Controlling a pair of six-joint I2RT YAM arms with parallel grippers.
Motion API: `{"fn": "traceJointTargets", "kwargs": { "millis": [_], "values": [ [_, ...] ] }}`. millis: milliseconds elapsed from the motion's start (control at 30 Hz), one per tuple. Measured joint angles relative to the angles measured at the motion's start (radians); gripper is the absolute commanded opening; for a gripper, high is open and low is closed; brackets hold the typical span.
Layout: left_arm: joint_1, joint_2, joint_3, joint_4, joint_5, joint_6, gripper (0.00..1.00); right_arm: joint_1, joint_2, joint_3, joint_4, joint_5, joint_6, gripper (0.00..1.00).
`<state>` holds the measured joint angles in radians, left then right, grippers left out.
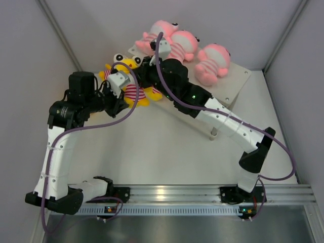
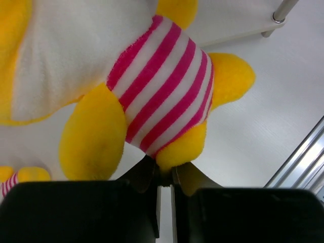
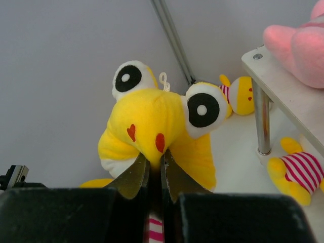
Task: Place and organize the stuffed toys onto the shelf
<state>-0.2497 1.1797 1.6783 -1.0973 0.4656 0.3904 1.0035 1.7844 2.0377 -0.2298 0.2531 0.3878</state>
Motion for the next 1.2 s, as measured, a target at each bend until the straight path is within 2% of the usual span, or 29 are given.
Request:
{"fn": "traceJointTargets", "kwargs": {
  "millis": [67, 267, 300, 333, 367, 433, 500, 667, 800, 1000, 1200],
  "values": [
    [0.0, -0.002, -0.002, 0.001, -0.001, -0.002, 0.0, 0.0, -0.004, -0.021, 0.009, -0.003, 0.008, 0.0],
    [0.0, -0.017, -0.062, -0.005, 0.009, 0.0, 0.0, 0.0, -0.048, -0.151, 0.031, 0.002, 0.023, 0.0],
    [0.0, -0.022, -0.08, -0.005, 0.011, 0.004, 0.0, 0.0, -0.052, -0.161, 0.026, -0.002, 0.019, 0.06],
    [0.0, -0.029, -0.101, -0.003, 0.016, 0.008, 0.0, 0.0, -0.053, -0.165, 0.016, -0.012, 0.011, 0.3],
    [0.0, -0.039, -0.124, -0.002, 0.02, 0.021, 0.0, 0.0, -0.053, -0.165, 0.004, -0.03, -0.005, 0.4],
    [0.0, -0.06, -0.177, -0.006, 0.028, 0.055, 0.0, 0.0, -0.057, -0.163, -0.034, -0.068, -0.05, 0.54],
    [0.0, -0.076, -0.225, -0.014, 0.039, 0.097, 0.0, 0.0, -0.064, -0.158, -0.091, -0.103, -0.108, 0.59],
    [0.0, -0.093, -0.346, -0.04, 0.088, 0.224, 0.0, 0.003, -0.134, -0.178, -0.193, -0.137, -0.23, 0.64],
    [0.0, -0.072, -0.401, -0.073, 0.156, 0.334, 0.0, 0.006, -0.27, -0.211, -0.241, -0.094, -0.297, 0.65],
    [0.0, 0.013, -0.405, -0.081, 0.251, 0.487, 0.0, 0.008, -0.459, -0.199, -0.269, -0.016, -0.383, 0.67],
    [-0.042, 0.165, -0.373, -0.052, 0.306, 0.554, 0.0, 0.008, -0.531, -0.19, -0.274, 0.035, -0.46, 0.66]
  ]
}}
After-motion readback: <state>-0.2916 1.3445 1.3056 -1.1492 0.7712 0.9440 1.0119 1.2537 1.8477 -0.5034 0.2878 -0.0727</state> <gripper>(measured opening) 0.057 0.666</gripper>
